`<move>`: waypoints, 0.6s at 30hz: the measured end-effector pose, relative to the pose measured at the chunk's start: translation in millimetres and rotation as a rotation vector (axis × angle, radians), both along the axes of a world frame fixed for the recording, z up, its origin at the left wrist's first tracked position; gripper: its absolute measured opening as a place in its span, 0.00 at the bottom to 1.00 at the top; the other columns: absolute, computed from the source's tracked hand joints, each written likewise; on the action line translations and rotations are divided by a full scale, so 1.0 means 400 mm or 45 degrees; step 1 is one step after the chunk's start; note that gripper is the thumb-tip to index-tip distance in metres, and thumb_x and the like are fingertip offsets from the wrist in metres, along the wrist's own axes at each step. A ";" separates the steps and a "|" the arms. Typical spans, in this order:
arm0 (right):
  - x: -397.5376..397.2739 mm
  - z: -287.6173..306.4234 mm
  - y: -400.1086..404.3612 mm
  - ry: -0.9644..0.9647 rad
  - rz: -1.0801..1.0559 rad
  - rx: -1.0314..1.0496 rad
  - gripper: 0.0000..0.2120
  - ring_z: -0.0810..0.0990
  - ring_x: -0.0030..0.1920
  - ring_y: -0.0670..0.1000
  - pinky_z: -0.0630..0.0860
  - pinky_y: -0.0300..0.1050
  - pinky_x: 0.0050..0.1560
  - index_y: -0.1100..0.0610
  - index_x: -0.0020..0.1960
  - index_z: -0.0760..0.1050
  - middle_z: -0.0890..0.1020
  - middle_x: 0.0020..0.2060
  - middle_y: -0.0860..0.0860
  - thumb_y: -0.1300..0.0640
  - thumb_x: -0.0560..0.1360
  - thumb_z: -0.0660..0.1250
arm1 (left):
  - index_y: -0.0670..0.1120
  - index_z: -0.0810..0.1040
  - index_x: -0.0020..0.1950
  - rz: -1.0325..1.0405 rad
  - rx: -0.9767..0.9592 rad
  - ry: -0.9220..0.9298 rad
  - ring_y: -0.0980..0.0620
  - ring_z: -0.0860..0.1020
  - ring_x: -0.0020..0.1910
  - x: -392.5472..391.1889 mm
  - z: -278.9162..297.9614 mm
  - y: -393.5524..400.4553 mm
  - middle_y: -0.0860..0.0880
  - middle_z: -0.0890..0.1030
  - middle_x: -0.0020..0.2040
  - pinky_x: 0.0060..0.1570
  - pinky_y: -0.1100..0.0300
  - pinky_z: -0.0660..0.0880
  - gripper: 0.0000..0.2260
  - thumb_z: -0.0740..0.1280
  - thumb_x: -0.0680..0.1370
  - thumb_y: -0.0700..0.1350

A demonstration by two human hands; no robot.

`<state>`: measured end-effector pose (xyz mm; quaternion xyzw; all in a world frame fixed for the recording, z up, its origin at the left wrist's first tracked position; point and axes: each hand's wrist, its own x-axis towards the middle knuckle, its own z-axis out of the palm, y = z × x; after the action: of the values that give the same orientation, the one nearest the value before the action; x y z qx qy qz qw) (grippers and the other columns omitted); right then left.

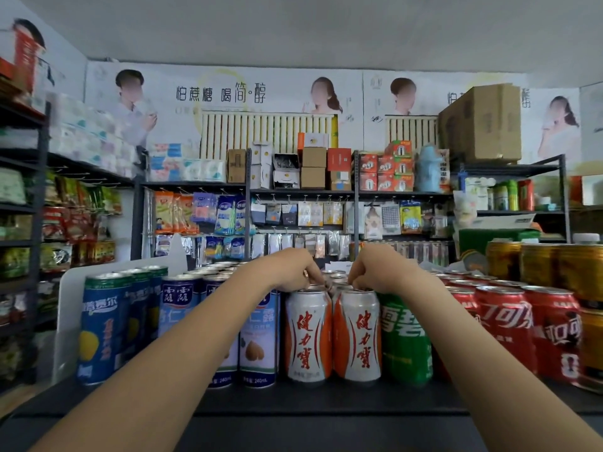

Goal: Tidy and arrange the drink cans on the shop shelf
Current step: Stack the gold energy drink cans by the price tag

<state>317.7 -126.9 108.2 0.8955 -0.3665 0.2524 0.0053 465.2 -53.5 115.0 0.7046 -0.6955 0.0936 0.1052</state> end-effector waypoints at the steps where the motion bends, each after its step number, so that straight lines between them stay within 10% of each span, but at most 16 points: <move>1: 0.000 -0.001 0.002 -0.007 0.000 -0.006 0.09 0.80 0.53 0.51 0.75 0.42 0.56 0.59 0.52 0.81 0.83 0.51 0.53 0.64 0.74 0.66 | 0.52 0.76 0.63 -0.005 0.005 0.001 0.50 0.73 0.60 0.002 0.000 0.000 0.50 0.72 0.67 0.55 0.61 0.69 0.18 0.59 0.78 0.36; 13: -0.014 0.009 0.003 -0.025 0.073 -0.002 0.09 0.79 0.55 0.51 0.74 0.43 0.59 0.58 0.51 0.82 0.82 0.54 0.53 0.65 0.74 0.66 | 0.48 0.75 0.64 -0.028 0.039 0.102 0.53 0.73 0.59 0.002 0.011 0.011 0.51 0.75 0.64 0.53 0.64 0.68 0.19 0.57 0.77 0.34; 18: -0.009 0.021 0.048 -0.232 0.229 -0.065 0.11 0.79 0.52 0.49 0.74 0.40 0.56 0.57 0.54 0.81 0.82 0.54 0.52 0.64 0.76 0.63 | 0.46 0.80 0.57 -0.110 -0.374 0.465 0.54 0.77 0.55 0.026 0.020 0.068 0.50 0.80 0.56 0.59 0.58 0.72 0.12 0.61 0.78 0.36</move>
<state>314.2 -107.7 116.6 0.8977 -0.2771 0.3414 -0.0278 475.5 -26.4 123.1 0.6564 -0.6735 0.0602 0.3345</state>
